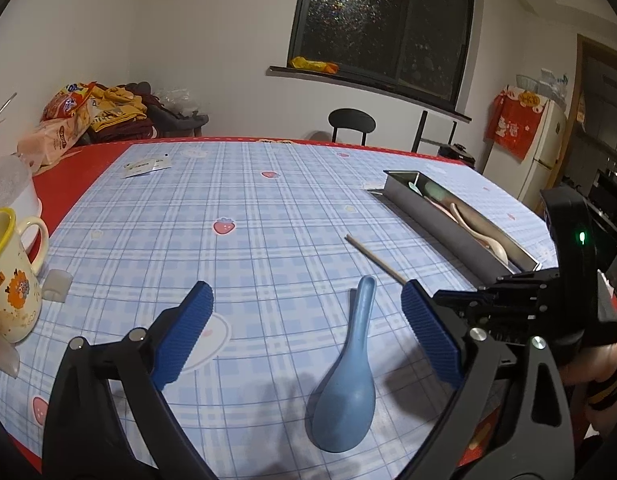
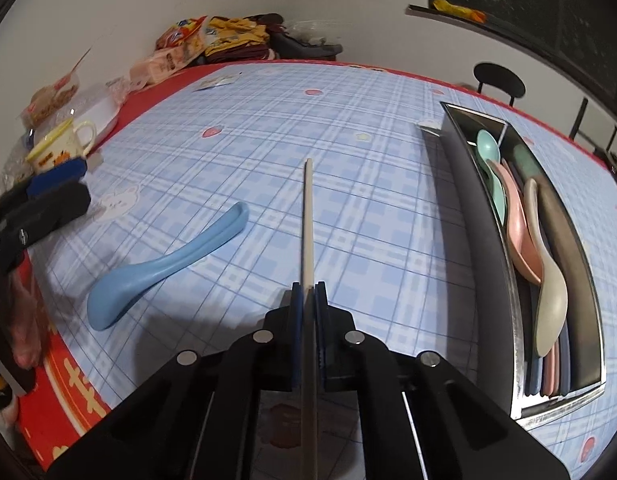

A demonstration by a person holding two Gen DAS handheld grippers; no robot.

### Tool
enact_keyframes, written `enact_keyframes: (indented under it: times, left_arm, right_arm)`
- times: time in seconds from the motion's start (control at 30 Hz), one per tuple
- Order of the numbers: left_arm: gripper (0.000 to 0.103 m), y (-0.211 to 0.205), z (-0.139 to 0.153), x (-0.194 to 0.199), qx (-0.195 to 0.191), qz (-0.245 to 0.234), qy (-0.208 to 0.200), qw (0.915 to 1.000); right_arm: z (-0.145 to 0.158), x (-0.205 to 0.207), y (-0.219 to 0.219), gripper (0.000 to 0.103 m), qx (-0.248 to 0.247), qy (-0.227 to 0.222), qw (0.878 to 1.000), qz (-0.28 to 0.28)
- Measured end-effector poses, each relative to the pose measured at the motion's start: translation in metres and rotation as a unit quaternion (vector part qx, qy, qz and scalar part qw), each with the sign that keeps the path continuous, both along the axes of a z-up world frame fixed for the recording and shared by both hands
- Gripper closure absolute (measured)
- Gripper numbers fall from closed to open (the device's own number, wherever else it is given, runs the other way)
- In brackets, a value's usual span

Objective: Organize utensils
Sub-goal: 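Close the left tool on the blue spoon while the right tool closes on the wooden chopstick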

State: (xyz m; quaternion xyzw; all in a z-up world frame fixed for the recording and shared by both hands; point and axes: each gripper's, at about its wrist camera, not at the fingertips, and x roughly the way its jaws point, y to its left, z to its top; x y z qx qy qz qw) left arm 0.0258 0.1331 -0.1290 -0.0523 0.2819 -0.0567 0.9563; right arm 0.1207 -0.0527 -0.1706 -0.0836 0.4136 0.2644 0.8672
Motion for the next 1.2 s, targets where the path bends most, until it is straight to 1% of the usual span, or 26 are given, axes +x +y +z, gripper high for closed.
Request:
enact_keyframes:
  times: [0.1,0.13,0.17,0.2,0.23,0.33,0.43,0.47,0.6,0.73,0.8,0.93,0.97,1.07,1.2]
  left_arm:
    - [0.013,-0.005,-0.002,0.005,0.004,-0.023,0.015,0.9996]
    - [0.019,-0.008,-0.004,0.008,0.009,-0.039,0.028,0.9988]
    - [0.029,-0.010,-0.006,0.012,0.018,-0.047,0.039,0.9980]
    - [0.032,-0.012,-0.007,0.014,0.027,-0.050,0.048,0.9973]
    - [0.033,-0.015,-0.007,0.016,0.052,-0.052,0.057,0.9957]
    - [0.033,-0.025,-0.005,0.013,0.094,-0.072,0.065,0.9908]
    - [0.034,-0.034,-0.008,0.009,0.121,-0.086,0.078,0.9859]
    - [0.036,-0.037,-0.011,0.008,0.130,-0.089,0.083,0.9841]
    - [0.046,-0.042,-0.022,0.007,0.137,-0.087,0.098,0.9818]
    - [0.050,-0.053,-0.027,0.009,0.166,-0.096,0.109,0.9754]
    - [0.054,-0.057,-0.028,0.012,0.172,-0.102,0.116,0.9730]
    - [0.069,-0.065,-0.032,0.024,0.178,-0.110,0.132,0.9688]
    - [0.071,-0.067,-0.033,0.026,0.180,-0.112,0.135,0.9678]
    - [0.072,-0.072,-0.037,0.033,0.188,-0.120,0.146,0.9639]
    - [0.072,-0.073,-0.037,0.041,0.185,-0.120,0.150,0.9639]
  right_arm:
    - [0.000,0.002,-0.003,0.097,0.011,0.007,1.000,-0.002]
    - [0.000,0.002,-0.003,0.097,0.011,0.007,1.000,-0.002]
    - [-0.001,0.002,-0.003,0.096,0.012,0.007,1.000,-0.002]
    - [-0.001,0.002,-0.003,0.096,0.014,0.009,1.000,-0.002]
    - [-0.001,0.003,-0.004,0.096,0.017,0.010,1.000,-0.002]
    - [-0.001,0.004,-0.006,0.096,0.026,0.016,1.000,-0.002]
    - [-0.002,0.005,-0.008,0.096,0.035,0.021,0.999,-0.002]
    - [-0.002,0.005,-0.009,0.096,0.038,0.023,0.999,-0.001]
    - [-0.002,0.006,-0.011,0.096,0.046,0.028,0.999,-0.001]
    - [-0.002,0.007,-0.012,0.096,0.050,0.031,0.998,0.000]
    - [-0.002,0.007,-0.012,0.096,0.051,0.032,0.998,0.001]
    - [-0.002,0.007,-0.012,0.096,0.053,0.033,0.998,0.001]
    - [-0.002,0.007,-0.013,0.096,0.054,0.034,0.998,0.001]
    - [-0.003,0.008,-0.014,0.096,0.057,0.035,0.998,0.001]
    - [-0.002,0.008,-0.014,0.096,0.058,0.036,0.998,0.002]
